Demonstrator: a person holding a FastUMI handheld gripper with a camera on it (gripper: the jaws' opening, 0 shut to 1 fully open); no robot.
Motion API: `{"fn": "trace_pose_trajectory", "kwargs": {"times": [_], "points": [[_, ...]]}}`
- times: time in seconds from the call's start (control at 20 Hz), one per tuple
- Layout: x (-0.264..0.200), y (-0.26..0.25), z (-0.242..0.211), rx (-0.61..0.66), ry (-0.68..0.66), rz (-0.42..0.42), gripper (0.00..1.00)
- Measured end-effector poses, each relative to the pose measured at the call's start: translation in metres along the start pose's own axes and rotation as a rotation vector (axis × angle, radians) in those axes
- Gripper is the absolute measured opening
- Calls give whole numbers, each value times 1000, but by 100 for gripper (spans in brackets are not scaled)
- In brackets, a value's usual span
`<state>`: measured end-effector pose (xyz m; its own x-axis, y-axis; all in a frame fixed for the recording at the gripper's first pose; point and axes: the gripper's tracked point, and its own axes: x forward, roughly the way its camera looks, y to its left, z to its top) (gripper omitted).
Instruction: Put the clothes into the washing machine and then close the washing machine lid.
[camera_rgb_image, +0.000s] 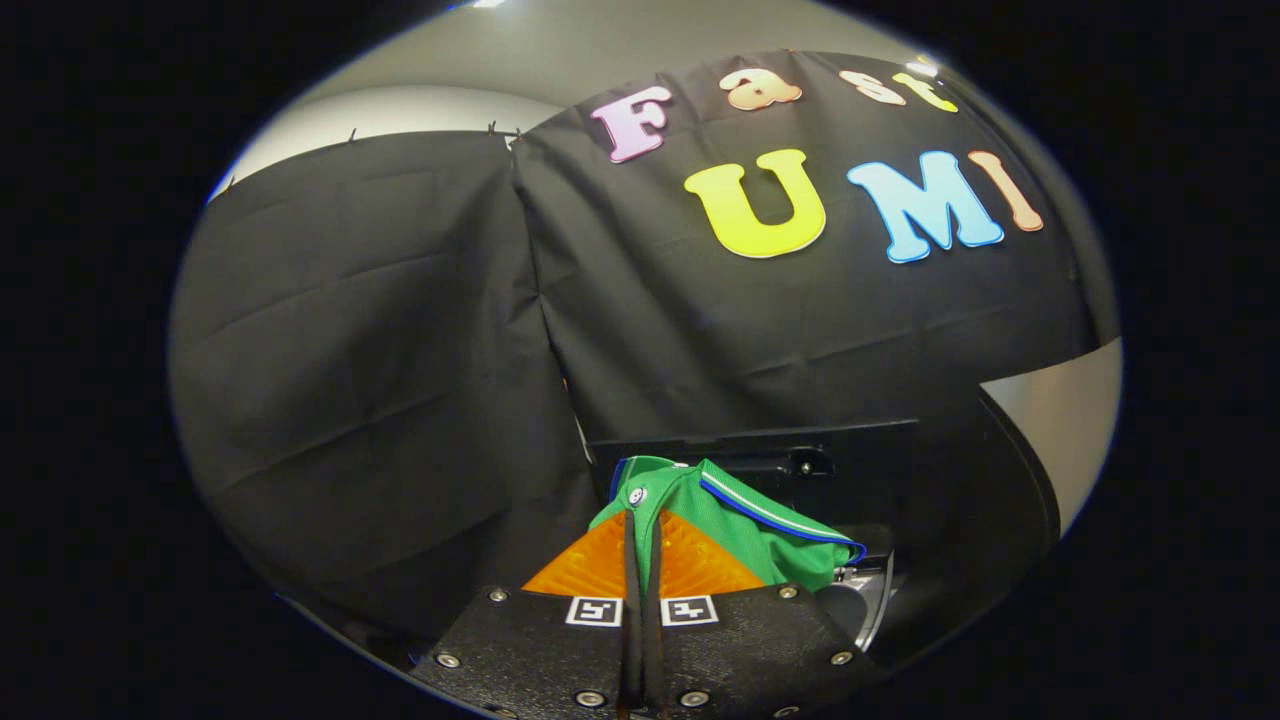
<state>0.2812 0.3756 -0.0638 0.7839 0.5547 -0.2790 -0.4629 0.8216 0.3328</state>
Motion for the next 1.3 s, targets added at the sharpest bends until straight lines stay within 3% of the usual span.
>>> {"fn": "trace_pose_trajectory", "kwargs": {"times": [0.5,0.75,0.85,1.0,1.1,1.3], "points": [[45,-33,-97,-40,171,-108,0],[58,-50,-128,-49,251,-165,8],[53,-53,-134,-42,261,-180,21],[52,-50,-131,-58,263,-173,54],[46,-47,-126,-66,255,-167,60],[41,-45,-117,-59,239,-159,63]]}}
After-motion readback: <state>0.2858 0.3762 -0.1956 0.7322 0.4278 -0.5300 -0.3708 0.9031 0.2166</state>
